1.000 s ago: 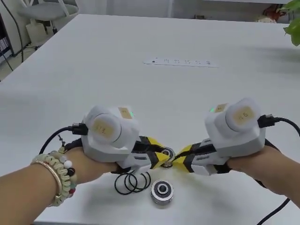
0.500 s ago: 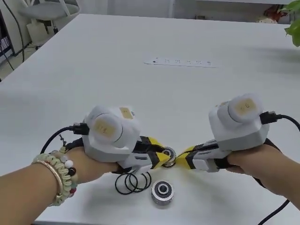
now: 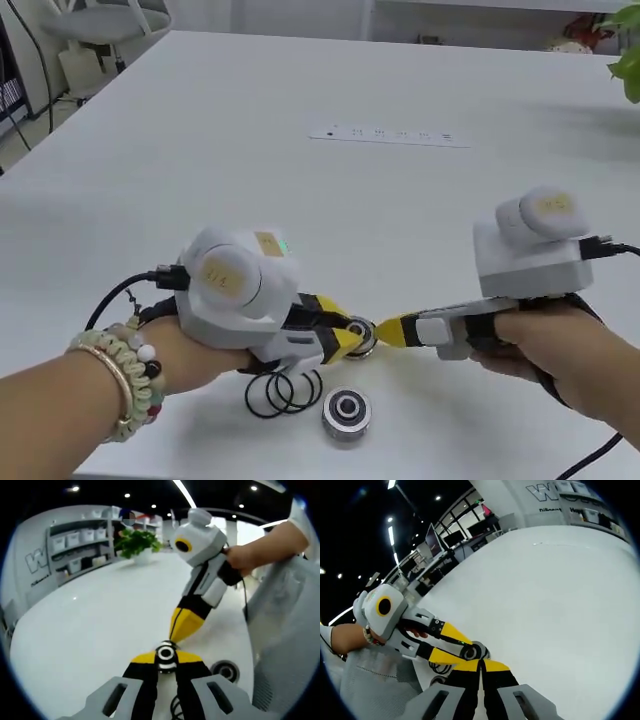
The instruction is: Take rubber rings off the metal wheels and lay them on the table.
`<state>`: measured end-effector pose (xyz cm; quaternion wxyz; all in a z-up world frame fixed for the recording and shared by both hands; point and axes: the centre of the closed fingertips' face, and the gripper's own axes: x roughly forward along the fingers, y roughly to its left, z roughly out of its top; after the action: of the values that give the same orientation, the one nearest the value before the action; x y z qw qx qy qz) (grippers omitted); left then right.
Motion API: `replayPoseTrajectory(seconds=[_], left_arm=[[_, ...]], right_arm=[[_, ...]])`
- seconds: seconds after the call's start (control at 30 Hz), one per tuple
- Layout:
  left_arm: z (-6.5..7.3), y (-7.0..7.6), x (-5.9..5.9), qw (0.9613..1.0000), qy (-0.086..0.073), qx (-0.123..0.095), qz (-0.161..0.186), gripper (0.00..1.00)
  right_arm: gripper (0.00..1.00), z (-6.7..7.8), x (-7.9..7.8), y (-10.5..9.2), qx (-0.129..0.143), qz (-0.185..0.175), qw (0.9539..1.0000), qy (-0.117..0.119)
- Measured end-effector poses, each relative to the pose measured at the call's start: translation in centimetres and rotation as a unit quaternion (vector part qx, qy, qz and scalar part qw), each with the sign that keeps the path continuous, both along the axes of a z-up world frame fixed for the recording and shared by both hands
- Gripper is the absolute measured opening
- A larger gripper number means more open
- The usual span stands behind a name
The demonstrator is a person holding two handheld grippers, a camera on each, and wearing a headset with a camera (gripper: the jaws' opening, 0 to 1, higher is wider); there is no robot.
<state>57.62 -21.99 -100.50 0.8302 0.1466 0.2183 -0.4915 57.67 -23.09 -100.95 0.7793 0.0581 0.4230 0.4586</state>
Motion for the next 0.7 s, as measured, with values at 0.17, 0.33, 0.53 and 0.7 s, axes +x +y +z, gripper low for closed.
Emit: replayPoseTrajectory(seconds=[0.17, 0.33, 0.53, 0.7], left_arm=[[0.0, 0.0, 0.0, 1.0, 0.0, 0.0, 0.0, 0.13], [0.0, 0.1, 0.0, 1.0, 0.001, 0.0, 0.001, 0.13], [0.0, 0.1, 0.0, 1.0, 0.001, -0.001, 0.001, 0.13], [0.0, 0.2, 0.0, 1.0, 0.001, -0.002, 0.001, 0.13]], right_arm=[[0.0, 0.3, -0.4, 0.3, 0.027, -0.016, 0.9992, 0.026], [0.0, 0.5, -0.7, 0.7, 0.033, -0.019, 0.9988, 0.031], [0.0, 0.6, -0.8, 0.9, 0.039, -0.019, 0.9984, 0.037], [0.0, 0.7, -1.0, 1.1, 0.044, -0.018, 0.9981, 0.039]])
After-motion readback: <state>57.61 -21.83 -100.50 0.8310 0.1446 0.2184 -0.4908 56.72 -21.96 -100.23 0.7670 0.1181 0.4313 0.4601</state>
